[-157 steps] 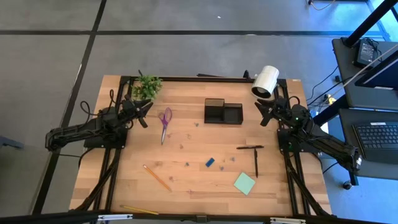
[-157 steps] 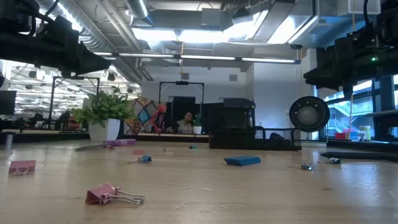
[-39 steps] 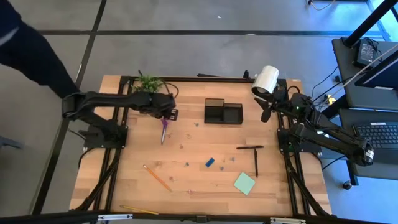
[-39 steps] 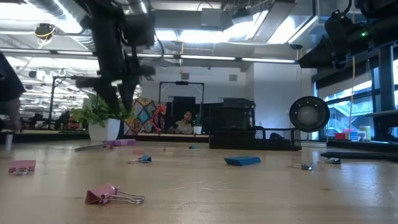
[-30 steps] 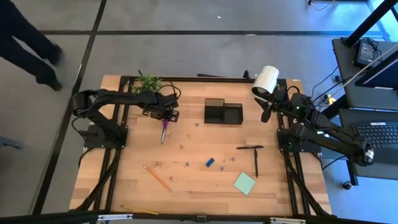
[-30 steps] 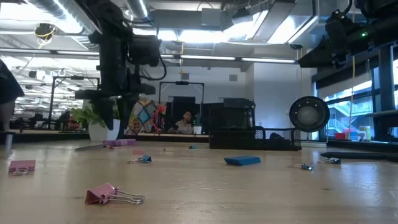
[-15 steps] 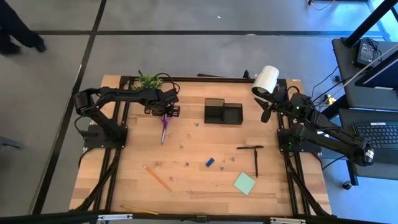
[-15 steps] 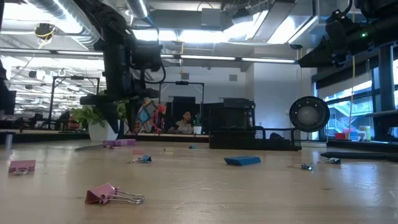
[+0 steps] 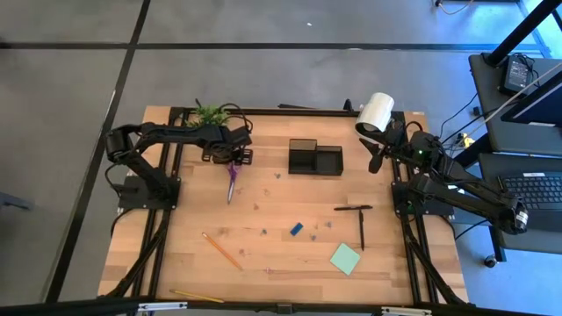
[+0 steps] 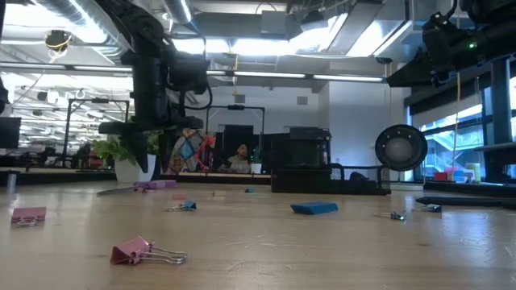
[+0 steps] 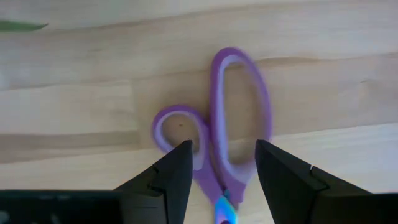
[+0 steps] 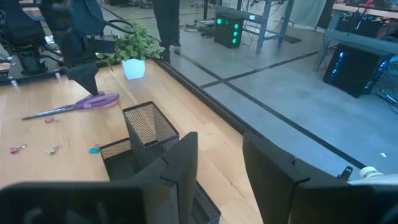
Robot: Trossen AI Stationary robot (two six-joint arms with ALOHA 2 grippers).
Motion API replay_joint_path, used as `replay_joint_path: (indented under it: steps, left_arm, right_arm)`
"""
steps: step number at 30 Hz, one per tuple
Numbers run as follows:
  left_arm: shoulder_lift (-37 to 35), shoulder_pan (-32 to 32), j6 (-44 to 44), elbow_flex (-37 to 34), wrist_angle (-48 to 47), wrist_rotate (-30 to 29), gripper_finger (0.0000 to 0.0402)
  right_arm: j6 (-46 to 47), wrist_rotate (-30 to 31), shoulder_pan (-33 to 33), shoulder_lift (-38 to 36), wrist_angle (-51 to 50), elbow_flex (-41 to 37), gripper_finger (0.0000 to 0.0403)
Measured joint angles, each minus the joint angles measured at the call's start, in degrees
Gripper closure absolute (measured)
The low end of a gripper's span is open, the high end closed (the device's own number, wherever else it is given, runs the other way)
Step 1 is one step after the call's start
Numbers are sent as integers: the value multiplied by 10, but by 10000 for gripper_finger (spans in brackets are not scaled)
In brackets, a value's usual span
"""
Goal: Pick and place office supplies into organizer
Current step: Put the purple scissors into the black desk organizer
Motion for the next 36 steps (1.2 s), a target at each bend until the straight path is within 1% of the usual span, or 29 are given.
replay_joint_path:
  steps: [8,17,21,28,36]
  left_arm:
    - [5,-3,-4,0,20,0,240]
    - [80,-3,-6,2,34,12,240]
    - [95,-2,-6,5,27,12,243]
    - [72,-2,-6,0,26,-2,273]
    - [63,-2,-4,-2,22,-10,328]
  right_arm:
    - [0,0,0,0,0,0,270]
    - [0,0,0,0,0,0,270]
    - [0,0,0,0,0,0,270]
    - [0,0,0,0,0,0,270]
    - [0,0,0,0,0,0,270]
